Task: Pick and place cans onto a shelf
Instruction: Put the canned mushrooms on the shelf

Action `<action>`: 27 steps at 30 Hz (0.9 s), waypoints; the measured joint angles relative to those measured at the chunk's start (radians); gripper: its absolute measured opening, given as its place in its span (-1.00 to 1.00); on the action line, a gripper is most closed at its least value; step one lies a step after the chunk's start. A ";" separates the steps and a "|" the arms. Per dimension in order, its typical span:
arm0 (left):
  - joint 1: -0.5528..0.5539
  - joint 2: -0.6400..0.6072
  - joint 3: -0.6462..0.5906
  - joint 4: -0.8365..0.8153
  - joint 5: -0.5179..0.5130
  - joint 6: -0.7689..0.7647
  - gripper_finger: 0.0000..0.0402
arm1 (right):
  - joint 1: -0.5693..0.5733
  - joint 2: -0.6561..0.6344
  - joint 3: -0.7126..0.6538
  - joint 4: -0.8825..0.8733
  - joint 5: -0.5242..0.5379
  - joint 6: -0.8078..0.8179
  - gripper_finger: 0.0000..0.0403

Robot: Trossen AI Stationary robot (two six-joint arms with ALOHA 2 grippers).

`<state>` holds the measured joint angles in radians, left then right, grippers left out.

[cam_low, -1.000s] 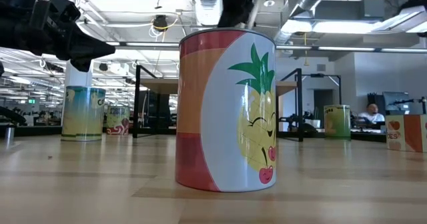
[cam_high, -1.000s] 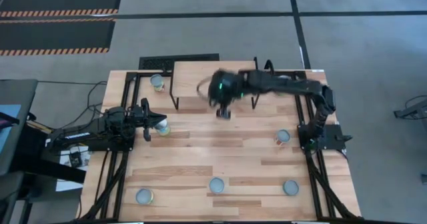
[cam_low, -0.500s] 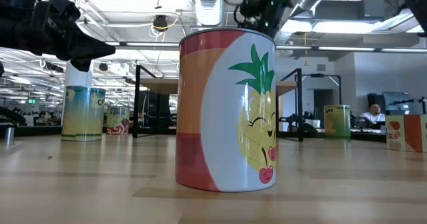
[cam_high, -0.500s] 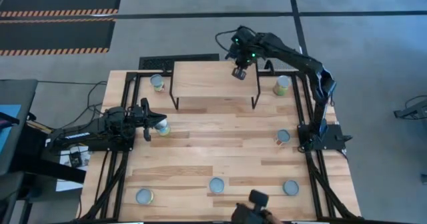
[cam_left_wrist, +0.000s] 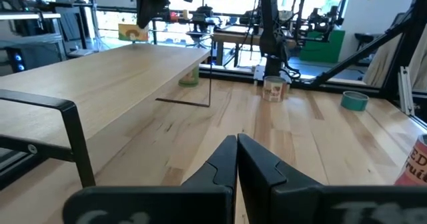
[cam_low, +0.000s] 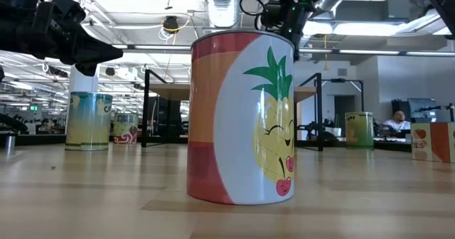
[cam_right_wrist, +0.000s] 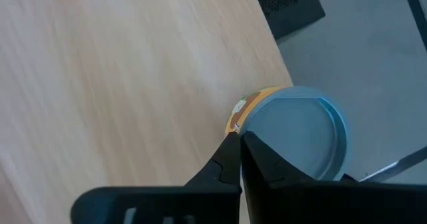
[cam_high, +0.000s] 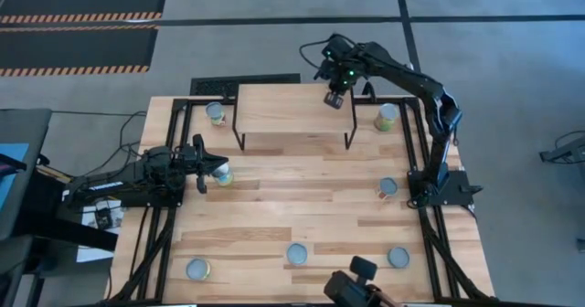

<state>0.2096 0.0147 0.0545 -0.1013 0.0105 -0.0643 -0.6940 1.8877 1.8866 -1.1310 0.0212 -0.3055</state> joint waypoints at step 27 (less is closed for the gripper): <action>0.000 0.000 0.000 0.001 0.000 -0.004 -1.00 | 0.007 -0.001 0.000 0.002 -0.030 0.020 -0.88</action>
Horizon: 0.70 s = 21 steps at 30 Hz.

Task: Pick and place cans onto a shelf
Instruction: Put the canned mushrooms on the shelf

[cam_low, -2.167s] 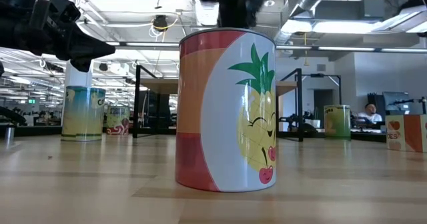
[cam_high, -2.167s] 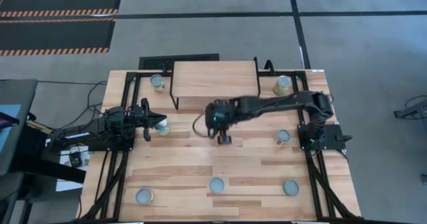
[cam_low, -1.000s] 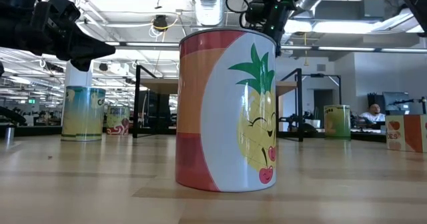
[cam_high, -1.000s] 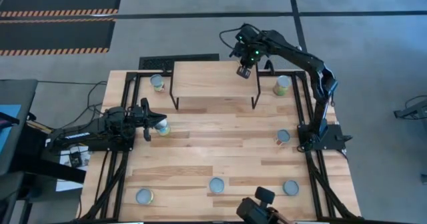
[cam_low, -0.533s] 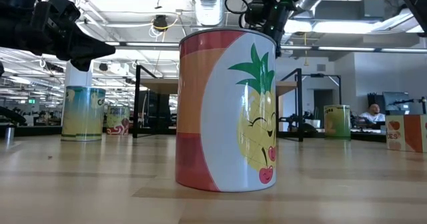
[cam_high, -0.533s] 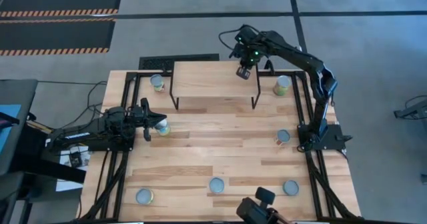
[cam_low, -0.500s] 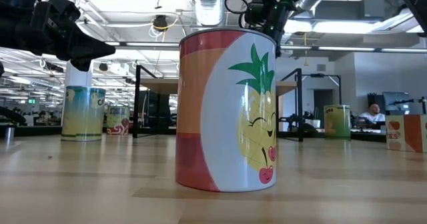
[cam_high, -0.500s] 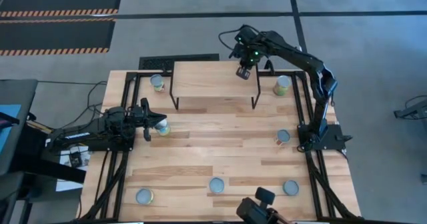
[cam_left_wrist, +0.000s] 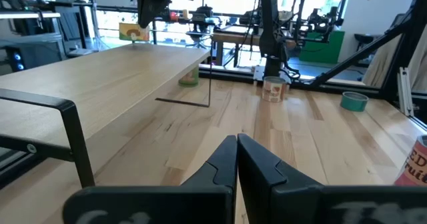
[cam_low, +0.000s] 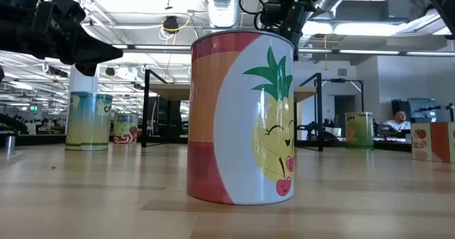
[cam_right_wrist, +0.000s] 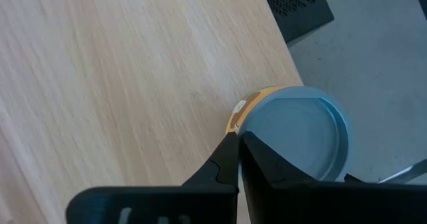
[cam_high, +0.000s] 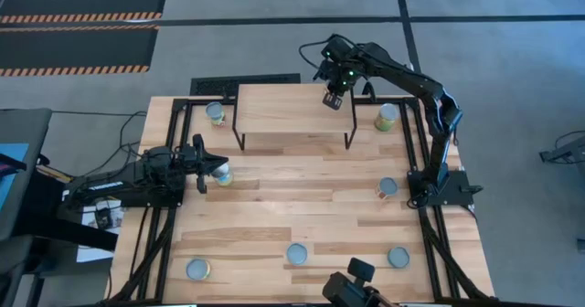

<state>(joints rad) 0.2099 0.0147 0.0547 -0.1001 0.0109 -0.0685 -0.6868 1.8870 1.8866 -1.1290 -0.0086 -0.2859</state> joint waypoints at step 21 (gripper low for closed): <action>0.000 0.000 0.000 0.000 0.001 0.000 -1.00 | 0.012 0.000 0.000 -0.017 -0.015 0.026 -0.77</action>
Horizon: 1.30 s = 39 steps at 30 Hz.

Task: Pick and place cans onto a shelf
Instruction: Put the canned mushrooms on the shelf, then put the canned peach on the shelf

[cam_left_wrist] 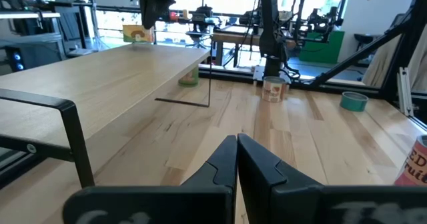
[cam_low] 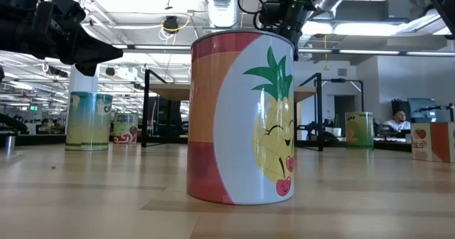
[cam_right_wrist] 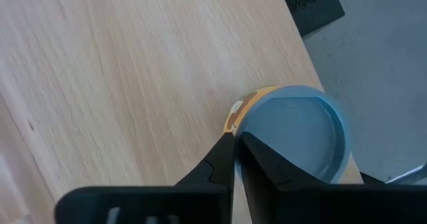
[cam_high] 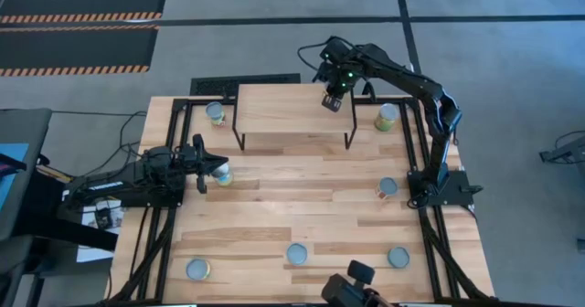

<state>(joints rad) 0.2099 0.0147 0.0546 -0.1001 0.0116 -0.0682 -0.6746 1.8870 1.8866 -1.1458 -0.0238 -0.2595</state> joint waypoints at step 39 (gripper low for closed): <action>-0.069 0.000 0.001 0.008 0.148 -0.008 -1.00 | 0.263 -0.234 -0.262 0.358 -0.143 -0.079 -0.95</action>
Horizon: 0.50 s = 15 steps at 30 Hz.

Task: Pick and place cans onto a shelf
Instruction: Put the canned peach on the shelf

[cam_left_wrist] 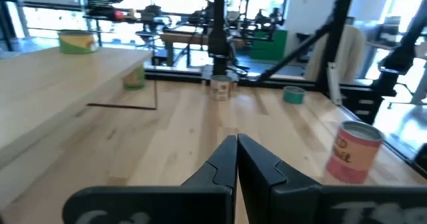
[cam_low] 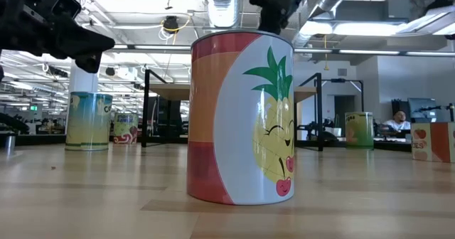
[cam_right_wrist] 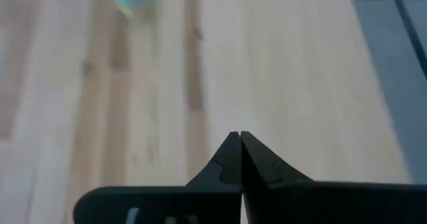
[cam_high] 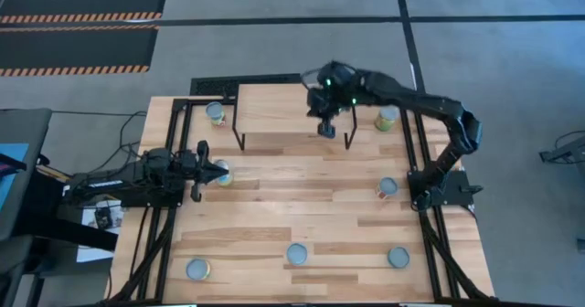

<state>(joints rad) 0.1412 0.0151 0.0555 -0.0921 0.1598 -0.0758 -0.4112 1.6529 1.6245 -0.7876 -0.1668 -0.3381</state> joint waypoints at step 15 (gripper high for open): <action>-0.131 0.006 -0.005 0.055 -0.015 -0.109 -1.00 | 0.263 -0.299 -0.862 1.108 -0.044 0.191 -0.97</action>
<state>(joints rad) 0.0104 0.0213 0.0505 -0.0368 0.1447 -0.1844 -0.1485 1.3536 0.7628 0.3206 -0.2105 -0.1473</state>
